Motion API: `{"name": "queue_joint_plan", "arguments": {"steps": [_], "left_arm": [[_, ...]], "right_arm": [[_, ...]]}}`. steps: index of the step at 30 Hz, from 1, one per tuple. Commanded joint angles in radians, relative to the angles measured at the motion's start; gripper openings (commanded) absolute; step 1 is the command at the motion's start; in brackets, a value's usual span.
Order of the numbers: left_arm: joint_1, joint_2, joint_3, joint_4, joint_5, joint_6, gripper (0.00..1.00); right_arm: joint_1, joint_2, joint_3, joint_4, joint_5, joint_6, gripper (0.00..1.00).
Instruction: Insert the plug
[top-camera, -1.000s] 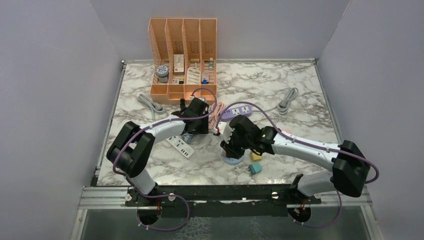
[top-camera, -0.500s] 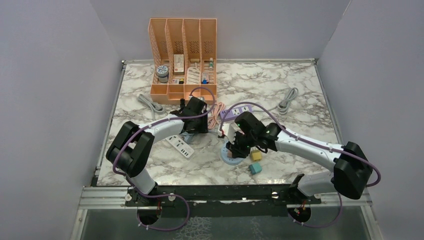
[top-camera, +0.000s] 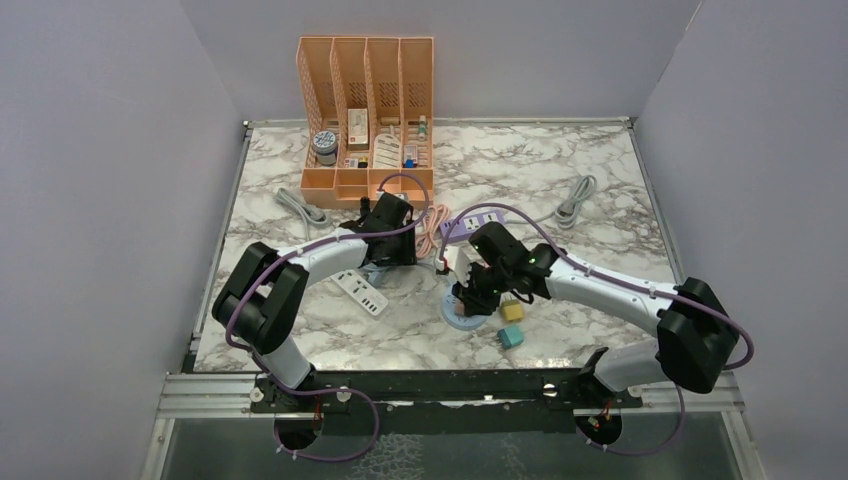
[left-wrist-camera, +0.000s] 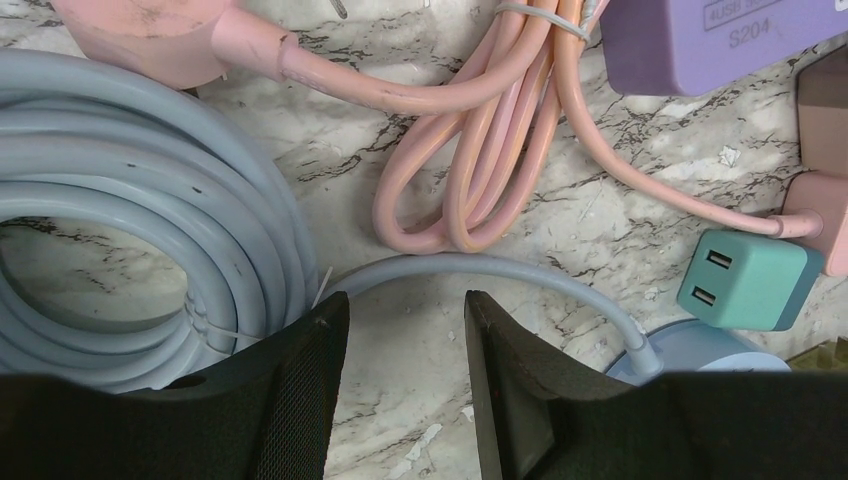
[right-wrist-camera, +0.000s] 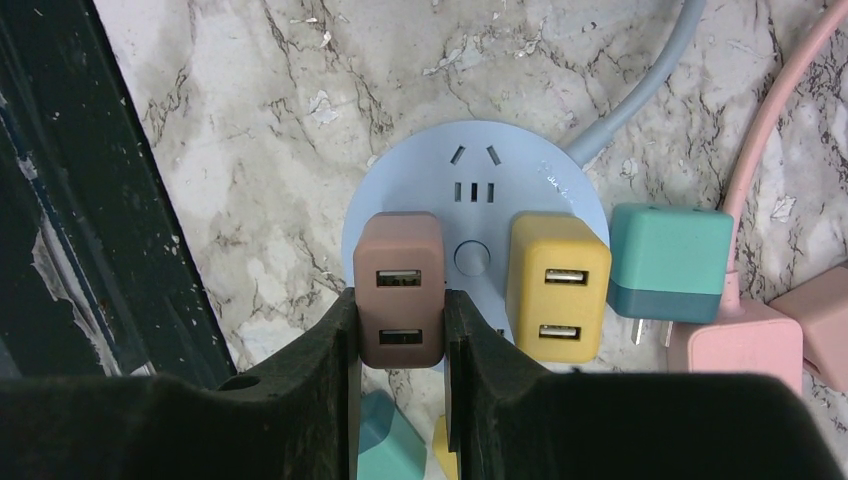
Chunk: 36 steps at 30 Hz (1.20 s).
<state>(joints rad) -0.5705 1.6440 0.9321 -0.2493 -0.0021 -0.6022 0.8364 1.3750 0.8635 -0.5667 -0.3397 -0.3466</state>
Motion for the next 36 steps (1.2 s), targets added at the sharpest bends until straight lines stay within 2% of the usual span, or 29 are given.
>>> {"name": "queue_joint_plan", "arguments": {"steps": [1, 10, 16, 20, 36], "left_arm": [[0.01, -0.009, 0.004, 0.033, 0.01, -0.015, 0.49], [0.01, -0.019, 0.0, 0.037, 0.007, -0.023, 0.49], [0.016, -0.055, -0.021, 0.044, -0.006, -0.046, 0.49], [0.021, -0.074, -0.034, 0.055, -0.009, -0.058, 0.49], [0.043, -0.133, -0.048, 0.085, 0.013, -0.048, 0.49]], "right_arm": [[-0.003, 0.029, 0.0, 0.011, -0.027, -0.025, 0.01], [-0.002, 0.044, -0.037, 0.036, 0.016, -0.064, 0.02], [-0.002, 0.069, -0.085, 0.06, 0.105, -0.059, 0.07], [-0.002, 0.09, -0.112, 0.056, 0.12, -0.076, 0.01], [-0.002, 0.28, -0.127, 0.045, 0.183, -0.126, 0.01]]}}
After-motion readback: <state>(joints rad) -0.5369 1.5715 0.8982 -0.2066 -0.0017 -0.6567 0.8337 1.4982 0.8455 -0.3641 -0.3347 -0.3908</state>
